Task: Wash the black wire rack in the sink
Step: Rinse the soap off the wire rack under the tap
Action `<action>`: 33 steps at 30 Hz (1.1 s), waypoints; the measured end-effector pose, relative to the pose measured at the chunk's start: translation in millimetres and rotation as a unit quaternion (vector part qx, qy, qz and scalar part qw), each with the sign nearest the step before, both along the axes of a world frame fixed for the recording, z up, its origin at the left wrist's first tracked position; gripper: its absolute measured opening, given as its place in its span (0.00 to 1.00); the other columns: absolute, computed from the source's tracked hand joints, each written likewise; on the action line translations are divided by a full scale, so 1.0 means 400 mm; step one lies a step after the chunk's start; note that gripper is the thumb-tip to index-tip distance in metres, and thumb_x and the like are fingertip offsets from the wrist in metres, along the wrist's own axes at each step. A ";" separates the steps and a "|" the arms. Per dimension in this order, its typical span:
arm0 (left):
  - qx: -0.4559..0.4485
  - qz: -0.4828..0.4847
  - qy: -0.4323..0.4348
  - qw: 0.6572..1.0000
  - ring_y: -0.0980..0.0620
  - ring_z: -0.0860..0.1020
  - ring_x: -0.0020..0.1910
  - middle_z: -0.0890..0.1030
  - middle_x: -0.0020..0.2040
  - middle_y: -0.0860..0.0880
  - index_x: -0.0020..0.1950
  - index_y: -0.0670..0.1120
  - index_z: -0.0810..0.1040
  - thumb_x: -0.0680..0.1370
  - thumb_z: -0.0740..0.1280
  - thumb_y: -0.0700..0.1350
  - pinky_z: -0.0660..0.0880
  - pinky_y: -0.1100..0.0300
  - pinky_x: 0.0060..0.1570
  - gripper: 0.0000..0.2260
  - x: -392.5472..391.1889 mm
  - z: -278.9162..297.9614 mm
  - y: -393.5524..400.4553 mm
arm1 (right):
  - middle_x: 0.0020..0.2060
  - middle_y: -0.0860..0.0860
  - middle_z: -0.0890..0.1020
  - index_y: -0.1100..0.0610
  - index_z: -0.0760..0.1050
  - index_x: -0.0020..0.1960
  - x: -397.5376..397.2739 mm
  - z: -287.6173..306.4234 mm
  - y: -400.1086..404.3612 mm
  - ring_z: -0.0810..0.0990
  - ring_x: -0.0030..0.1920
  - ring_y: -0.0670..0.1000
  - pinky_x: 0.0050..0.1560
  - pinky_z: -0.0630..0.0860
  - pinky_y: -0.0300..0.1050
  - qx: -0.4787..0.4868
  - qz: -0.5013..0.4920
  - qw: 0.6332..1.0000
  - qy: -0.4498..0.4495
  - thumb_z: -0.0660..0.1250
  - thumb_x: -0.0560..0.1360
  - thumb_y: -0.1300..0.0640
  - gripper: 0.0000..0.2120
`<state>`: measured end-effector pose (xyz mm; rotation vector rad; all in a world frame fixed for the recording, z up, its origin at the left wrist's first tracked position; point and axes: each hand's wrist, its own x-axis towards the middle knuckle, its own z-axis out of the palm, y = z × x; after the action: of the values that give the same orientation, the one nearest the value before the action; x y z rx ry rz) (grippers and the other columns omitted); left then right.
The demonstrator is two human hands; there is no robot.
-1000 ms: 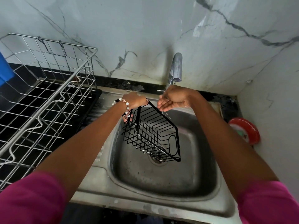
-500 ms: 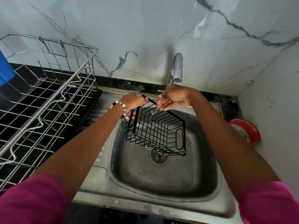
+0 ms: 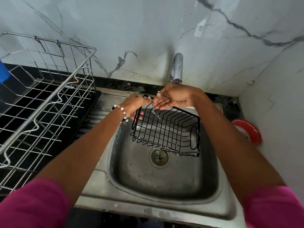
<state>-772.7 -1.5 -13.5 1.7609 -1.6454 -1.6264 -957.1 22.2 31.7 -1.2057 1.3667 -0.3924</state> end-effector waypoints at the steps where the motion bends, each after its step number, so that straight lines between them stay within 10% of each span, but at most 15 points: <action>1: 0.001 -0.002 0.003 1.000 0.42 0.84 0.42 0.82 0.51 0.40 0.66 0.44 0.75 0.78 0.67 0.58 0.80 0.53 0.35 0.23 -0.002 -0.002 -0.002 | 0.54 0.65 0.81 0.72 0.74 0.59 0.000 -0.002 0.000 0.82 0.55 0.58 0.58 0.78 0.52 -0.002 0.000 1.000 0.000 0.58 0.80 0.63 0.14; 33: 0.066 -0.002 0.084 0.994 0.37 0.85 0.44 0.83 0.48 0.36 0.68 0.50 0.74 0.79 0.57 0.66 0.81 0.47 0.39 0.26 0.009 -0.059 -0.018 | 0.61 0.62 0.77 0.71 0.72 0.63 0.013 -0.019 0.018 0.76 0.63 0.56 0.65 0.72 0.49 0.006 0.007 0.998 -0.063 0.57 0.79 0.68 0.14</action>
<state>-769.3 -8.9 -37.1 1.6279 -1.4970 -1.8692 -952.1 29.4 24.2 -1.1609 1.2505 -0.4424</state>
